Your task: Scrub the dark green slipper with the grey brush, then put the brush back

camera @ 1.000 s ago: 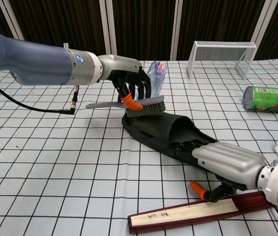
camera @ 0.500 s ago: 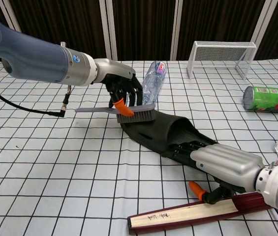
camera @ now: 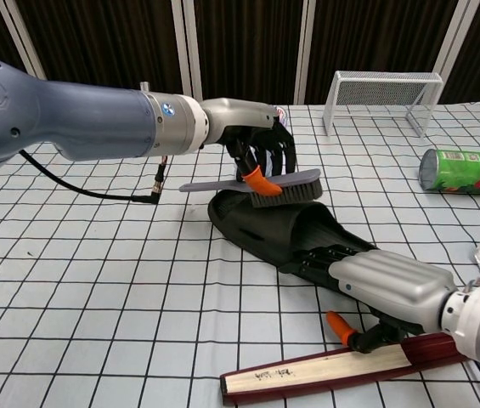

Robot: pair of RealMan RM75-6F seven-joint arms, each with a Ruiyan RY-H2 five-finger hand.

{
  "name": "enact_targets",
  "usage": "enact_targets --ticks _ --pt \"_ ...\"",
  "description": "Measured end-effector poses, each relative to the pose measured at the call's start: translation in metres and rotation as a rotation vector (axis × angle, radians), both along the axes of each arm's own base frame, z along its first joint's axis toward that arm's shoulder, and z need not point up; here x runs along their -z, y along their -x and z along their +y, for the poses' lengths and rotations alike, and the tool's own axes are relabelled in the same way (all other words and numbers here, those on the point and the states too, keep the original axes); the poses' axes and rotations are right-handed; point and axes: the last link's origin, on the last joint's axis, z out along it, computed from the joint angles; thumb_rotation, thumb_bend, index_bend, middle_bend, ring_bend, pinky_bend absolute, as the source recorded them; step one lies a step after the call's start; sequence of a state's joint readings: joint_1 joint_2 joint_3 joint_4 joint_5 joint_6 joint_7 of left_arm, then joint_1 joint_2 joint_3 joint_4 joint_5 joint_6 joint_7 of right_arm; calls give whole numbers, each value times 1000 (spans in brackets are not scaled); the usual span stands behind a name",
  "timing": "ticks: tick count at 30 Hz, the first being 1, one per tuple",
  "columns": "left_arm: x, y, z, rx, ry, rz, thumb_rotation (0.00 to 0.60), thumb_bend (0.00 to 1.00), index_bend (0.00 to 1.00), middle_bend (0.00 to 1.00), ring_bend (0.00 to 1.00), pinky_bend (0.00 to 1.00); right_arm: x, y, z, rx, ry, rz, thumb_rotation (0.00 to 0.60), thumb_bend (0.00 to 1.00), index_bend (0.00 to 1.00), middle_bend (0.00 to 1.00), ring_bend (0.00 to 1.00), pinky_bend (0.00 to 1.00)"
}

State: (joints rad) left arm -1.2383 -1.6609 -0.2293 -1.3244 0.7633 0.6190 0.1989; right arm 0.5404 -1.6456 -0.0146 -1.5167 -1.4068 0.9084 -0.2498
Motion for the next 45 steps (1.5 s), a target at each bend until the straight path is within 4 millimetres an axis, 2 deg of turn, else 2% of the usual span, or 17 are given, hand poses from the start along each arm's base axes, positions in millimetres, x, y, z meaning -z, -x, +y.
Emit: enact_targets --ticks 7,16,25,32,38,45 --pt "-4 10 -1 18 3 57 600 675 527 587 423 501 -3 -2 -1 -3 2 -3 600 580 0 55 15 0" --pt "-24 35 -4 -28 25 186 600 678 529 588 423 501 -6 -2 1 -3 16 -6 599 580 0 54 15 0" --pt "-61 39 -6 -53 -39 166 600 677 530 588 423 501 -18 -4 -2 -52 85 11 600 580 0 42 0 0" --pt "-93 49 -11 -67 -94 136 600 677 529 588 423 501 -32 -6 0 -137 154 108 600 579 0 0 0 0" --pt "-119 68 -22 -73 -125 141 600 675 523 584 423 498 -57 -11 10 -185 234 185 600 561 0 0 0 0" --pt "-150 117 -52 -59 -157 194 600 642 510 571 417 409 -119 7 19 -60 421 244 591 527 0 0 0 0"
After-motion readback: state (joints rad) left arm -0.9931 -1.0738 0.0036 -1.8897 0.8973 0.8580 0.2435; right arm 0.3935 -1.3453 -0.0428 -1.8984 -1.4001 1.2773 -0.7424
